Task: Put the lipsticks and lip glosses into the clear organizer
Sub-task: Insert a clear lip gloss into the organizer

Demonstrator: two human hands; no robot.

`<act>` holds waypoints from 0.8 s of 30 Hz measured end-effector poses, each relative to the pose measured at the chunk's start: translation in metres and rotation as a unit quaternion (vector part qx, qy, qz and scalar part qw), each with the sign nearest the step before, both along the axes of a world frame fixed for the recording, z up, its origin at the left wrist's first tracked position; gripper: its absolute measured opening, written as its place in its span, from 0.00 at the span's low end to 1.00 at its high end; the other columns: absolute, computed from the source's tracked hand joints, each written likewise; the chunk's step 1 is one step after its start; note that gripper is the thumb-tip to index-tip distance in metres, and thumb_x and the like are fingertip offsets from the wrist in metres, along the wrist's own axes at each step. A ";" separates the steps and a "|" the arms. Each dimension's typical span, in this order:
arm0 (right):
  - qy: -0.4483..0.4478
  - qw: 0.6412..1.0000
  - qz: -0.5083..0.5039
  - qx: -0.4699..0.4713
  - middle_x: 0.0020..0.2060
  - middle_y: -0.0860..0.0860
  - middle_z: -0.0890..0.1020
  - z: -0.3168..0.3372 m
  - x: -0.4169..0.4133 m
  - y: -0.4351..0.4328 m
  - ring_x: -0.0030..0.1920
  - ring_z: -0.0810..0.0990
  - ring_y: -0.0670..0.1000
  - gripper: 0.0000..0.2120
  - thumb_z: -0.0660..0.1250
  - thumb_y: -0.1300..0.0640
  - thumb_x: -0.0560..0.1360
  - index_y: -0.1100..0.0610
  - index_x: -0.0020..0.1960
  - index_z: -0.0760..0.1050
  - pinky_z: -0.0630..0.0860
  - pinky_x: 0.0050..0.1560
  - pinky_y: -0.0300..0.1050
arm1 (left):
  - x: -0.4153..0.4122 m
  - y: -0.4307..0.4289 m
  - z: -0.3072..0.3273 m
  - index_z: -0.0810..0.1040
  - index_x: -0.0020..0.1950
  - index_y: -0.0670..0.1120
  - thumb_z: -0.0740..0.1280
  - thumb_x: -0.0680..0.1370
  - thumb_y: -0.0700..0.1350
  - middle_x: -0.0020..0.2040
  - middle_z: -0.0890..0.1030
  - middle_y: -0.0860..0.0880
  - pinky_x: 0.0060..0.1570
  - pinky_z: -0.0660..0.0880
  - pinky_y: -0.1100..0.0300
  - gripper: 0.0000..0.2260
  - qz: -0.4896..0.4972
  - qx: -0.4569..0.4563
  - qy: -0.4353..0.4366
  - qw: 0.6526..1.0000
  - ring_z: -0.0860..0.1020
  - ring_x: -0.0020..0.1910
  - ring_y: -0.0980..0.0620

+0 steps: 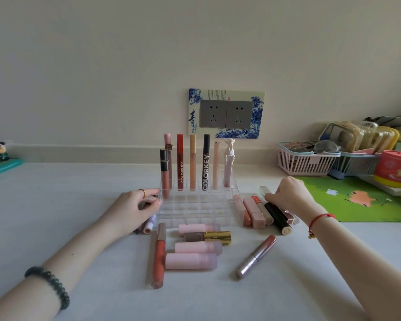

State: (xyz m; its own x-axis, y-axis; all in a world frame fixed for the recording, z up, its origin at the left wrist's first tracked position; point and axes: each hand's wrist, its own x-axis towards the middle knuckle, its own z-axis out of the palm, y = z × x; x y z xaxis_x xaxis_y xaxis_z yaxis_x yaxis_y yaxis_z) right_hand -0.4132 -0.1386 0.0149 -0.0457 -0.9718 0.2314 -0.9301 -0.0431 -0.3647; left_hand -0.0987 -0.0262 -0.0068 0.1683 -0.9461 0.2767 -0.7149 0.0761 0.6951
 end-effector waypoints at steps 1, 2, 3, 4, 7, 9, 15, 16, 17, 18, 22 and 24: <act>-0.004 1.000 0.004 -0.017 0.27 0.55 0.76 0.001 -0.001 0.001 0.32 0.75 0.54 0.15 0.68 0.54 0.68 0.67 0.36 0.79 0.73 0.32 0.43 | -0.001 0.001 0.001 0.72 0.65 0.47 0.64 0.76 0.46 0.39 0.76 0.64 0.30 0.71 0.77 0.17 0.000 0.000 0.000 1.000 0.78 0.44 0.51; -0.011 0.999 0.008 -0.038 0.27 0.56 0.77 0.003 -0.002 0.002 0.32 0.76 0.54 0.15 0.68 0.53 0.68 0.67 0.36 0.79 0.74 0.33 0.43 | -0.001 0.001 0.001 0.72 0.65 0.47 0.64 0.76 0.46 0.42 0.76 0.62 0.30 0.72 0.76 0.18 0.000 0.000 -0.002 1.000 0.78 0.44 0.51; -0.023 0.998 0.013 -0.062 0.27 0.56 0.79 0.006 -0.003 0.004 0.31 0.77 0.54 0.15 0.68 0.54 0.69 0.66 0.34 0.80 0.75 0.33 0.43 | -0.001 0.002 0.002 0.71 0.66 0.47 0.64 0.76 0.47 0.44 0.77 0.61 0.30 0.73 0.75 0.18 -0.001 -0.001 -0.004 1.000 0.78 0.46 0.51; -0.044 0.995 0.021 -0.087 0.26 0.57 0.80 0.011 -0.003 0.007 0.29 0.76 0.53 0.15 0.67 0.54 0.70 0.66 0.33 0.80 0.75 0.32 0.43 | -0.002 0.003 0.003 0.71 0.66 0.47 0.63 0.76 0.47 0.47 0.78 0.58 0.31 0.73 0.73 0.18 -0.003 -0.001 -0.011 1.000 0.78 0.48 0.51; -0.138 0.975 0.048 -0.166 0.25 0.52 0.78 0.030 0.001 0.023 0.26 0.72 0.48 0.14 0.65 0.53 0.73 0.61 0.35 0.80 0.70 0.30 0.37 | -0.001 0.004 0.005 0.70 0.67 0.48 0.63 0.76 0.50 0.57 0.80 0.52 0.47 0.73 0.63 0.19 -0.006 0.005 -0.042 0.999 0.77 0.53 0.54; -0.234 0.948 0.078 -0.202 0.27 0.50 0.77 0.042 0.007 0.033 0.28 0.73 0.47 0.12 0.63 0.53 0.74 0.60 0.41 0.79 0.68 0.30 0.38 | 0.000 0.004 0.005 0.70 0.67 0.47 0.62 0.76 0.51 0.59 0.79 0.52 0.54 0.71 0.62 0.20 -0.010 0.010 -0.053 0.999 0.76 0.56 0.54; -0.380 0.873 0.249 -0.178 0.32 0.52 0.79 0.063 0.052 0.066 0.25 0.76 0.40 0.05 0.61 0.57 0.75 0.58 0.46 0.73 0.75 0.29 0.30 | -0.001 0.006 0.007 0.72 0.66 0.47 0.61 0.76 0.50 0.59 0.80 0.52 0.59 0.69 0.62 0.18 -0.004 0.008 -0.073 0.997 0.75 0.60 0.53; -0.382 0.868 0.274 -0.160 0.33 0.52 0.80 0.065 0.061 0.068 0.26 0.78 0.40 0.03 0.62 0.58 0.75 0.57 0.46 0.73 0.77 0.31 0.32 | -0.001 0.006 0.007 0.72 0.65 0.47 0.61 0.76 0.50 0.59 0.80 0.53 0.60 0.69 0.61 0.18 -0.005 0.008 -0.078 0.997 0.75 0.61 0.53; -0.377 0.867 0.292 -0.145 0.34 0.52 0.80 0.065 0.071 0.069 0.27 0.79 0.41 0.02 0.62 0.59 0.75 0.57 0.45 0.72 0.79 0.33 0.33 | -0.001 0.006 0.007 0.72 0.65 0.47 0.61 0.76 0.51 0.59 0.80 0.53 0.62 0.69 0.59 0.18 -0.006 0.008 -0.081 0.997 0.74 0.61 0.53; -0.367 0.869 0.303 -0.135 0.34 0.52 0.80 0.064 0.080 0.069 0.28 0.79 0.42 0.02 0.62 0.59 0.75 0.57 0.45 0.72 0.80 0.35 0.35 | 0.000 0.006 0.007 0.72 0.65 0.48 0.61 0.76 0.52 0.59 0.80 0.53 0.62 0.69 0.58 0.19 -0.005 0.010 -0.082 0.997 0.75 0.61 0.53; -0.339 0.877 0.319 -0.118 0.36 0.51 0.80 0.054 0.114 0.061 0.35 0.82 0.48 0.07 0.62 0.59 0.75 0.61 0.51 0.72 0.81 0.39 0.39 | 0.003 0.006 0.004 0.73 0.64 0.51 0.57 0.70 0.59 0.59 0.80 0.54 0.63 0.69 0.54 0.25 -0.005 0.010 -0.085 0.996 0.75 0.62 0.52; -0.324 0.883 0.319 -0.120 0.36 0.51 0.80 0.048 0.126 0.055 0.37 0.82 0.50 0.09 0.62 0.58 0.75 0.62 0.52 0.73 0.81 0.40 0.39 | 0.004 0.005 0.004 0.75 0.60 0.51 0.55 0.68 0.60 0.58 0.81 0.53 0.62 0.70 0.51 0.26 -0.004 0.006 -0.093 0.996 0.76 0.60 0.49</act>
